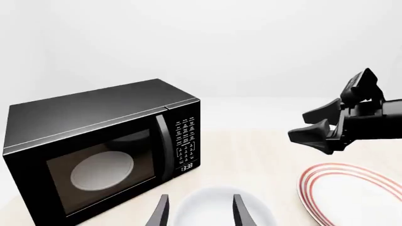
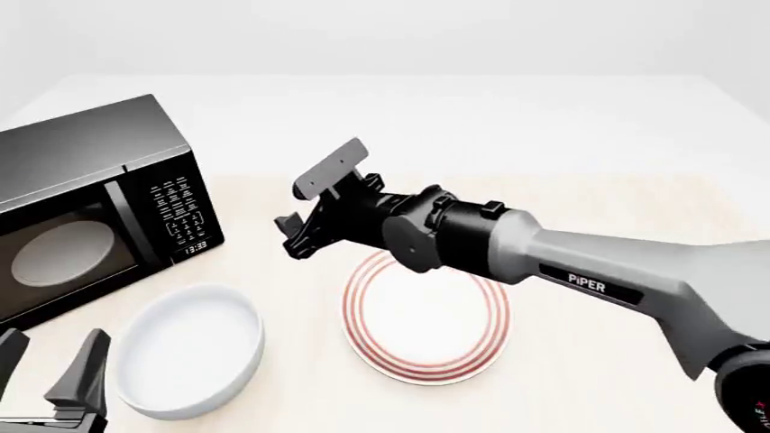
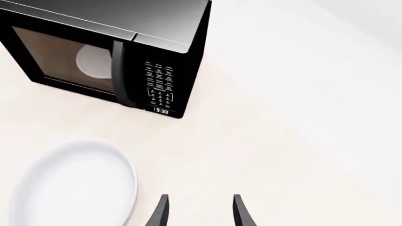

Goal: Put the white bowl to the right of the plate.

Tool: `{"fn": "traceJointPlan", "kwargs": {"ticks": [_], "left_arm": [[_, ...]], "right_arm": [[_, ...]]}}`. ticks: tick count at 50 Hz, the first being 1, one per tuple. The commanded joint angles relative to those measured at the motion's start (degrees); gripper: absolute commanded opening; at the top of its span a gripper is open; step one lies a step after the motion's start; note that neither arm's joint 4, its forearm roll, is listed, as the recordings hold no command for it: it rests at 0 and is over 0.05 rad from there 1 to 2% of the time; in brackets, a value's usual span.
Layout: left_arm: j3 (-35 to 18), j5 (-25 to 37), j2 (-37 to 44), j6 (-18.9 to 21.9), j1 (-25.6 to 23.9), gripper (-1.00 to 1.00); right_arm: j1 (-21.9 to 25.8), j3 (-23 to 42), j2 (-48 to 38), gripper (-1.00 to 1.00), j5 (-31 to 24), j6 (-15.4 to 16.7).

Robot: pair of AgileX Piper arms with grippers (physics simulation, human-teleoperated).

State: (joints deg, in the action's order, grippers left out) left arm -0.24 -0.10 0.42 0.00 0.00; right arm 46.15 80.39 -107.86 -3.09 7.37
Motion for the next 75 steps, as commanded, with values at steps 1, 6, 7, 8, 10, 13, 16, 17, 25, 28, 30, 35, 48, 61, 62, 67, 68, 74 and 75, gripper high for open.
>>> {"fn": "traceJointPlan", "kwargs": {"ticks": [1, 6, 7, 8, 10, 13, 16, 17, 25, 28, 30, 35, 48, 61, 62, 67, 68, 74, 75], "left_arm": [[0.0, 0.0, 0.0, 0.0, 0.0, 1.00], [0.0, 0.0, 0.0, 0.0, 0.0, 1.00], [0.0, 0.0, 0.0, 0.0, 0.0, 1.00], [0.0, 0.0, 0.0, 0.0, 0.0, 1.00], [0.0, 0.0, 0.0, 0.0, 0.0, 1.00], [0.0, 0.0, 0.0, 0.0, 0.0, 1.00], [0.0, 0.0, 0.0, 0.0, 0.0, 1.00], [0.0, 0.0, 0.0, 0.0, 0.0, 1.00], [0.0, 0.0, 0.0, 0.0, 0.0, 1.00], [0.0, 0.0, 0.0, 0.0, 0.0, 1.00], [0.0, 0.0, 0.0, 0.0, 0.0, 1.00], [0.0, 0.0, 0.0, 0.0, 0.0, 1.00], [0.0, 0.0, 0.0, 0.0, 0.0, 1.00], [0.0, 0.0, 0.0, 0.0, 0.0, 1.00], [0.0, 0.0, 0.0, 0.0, 0.0, 1.00], [0.0, 0.0, 0.0, 0.0, 0.0, 1.00], [0.0, 0.0, 0.0, 0.0, 0.0, 1.00], [0.0, 0.0, 0.0, 0.0, 0.0, 1.00], [0.0, 0.0, 0.0, 0.0, 0.0, 1.00]], "right_arm": [[2.4, 3.3, -4.6, 1.00, -1.1, -0.9], [3.9, 4.7, -5.8, 1.00, -2.0, -2.3], [4.0, 4.7, -5.9, 1.00, -1.9, -2.5], [4.3, 5.0, -6.4, 1.00, -2.1, -3.3], [4.6, 5.6, -7.0, 1.00, -2.9, -3.7], [4.8, 5.9, -7.3, 1.00, -3.2, -4.1], [5.0, 6.3, -7.5, 1.00, -3.5, -4.3], [5.1, 6.3, -7.5, 1.00, -3.6, -4.2], [6.2, 6.8, -8.2, 1.00, -3.6, -5.4], [6.6, 7.2, -8.8, 1.00, -3.8, -6.2], [6.8, 7.4, -9.3, 1.00, -3.9, -6.5], [9.3, 10.6, -13.8, 1.00, -5.5, -11.3], [9.4, 10.5, -14.5, 1.00, -5.1, -12.0], [9.1, 10.1, -15.4, 1.00, -4.3, -12.8], [9.1, 10.1, -15.5, 1.00, -4.2, -12.9], [9.3, 9.9, -16.1, 1.00, -3.7, -13.4], [9.3, 9.9, -16.1, 1.00, -3.6, -13.5], [9.5, 10.0, -16.6, 1.00, -3.3, -14.0], [9.6, 9.9, -16.6, 1.00, -3.1, -14.3]]}}
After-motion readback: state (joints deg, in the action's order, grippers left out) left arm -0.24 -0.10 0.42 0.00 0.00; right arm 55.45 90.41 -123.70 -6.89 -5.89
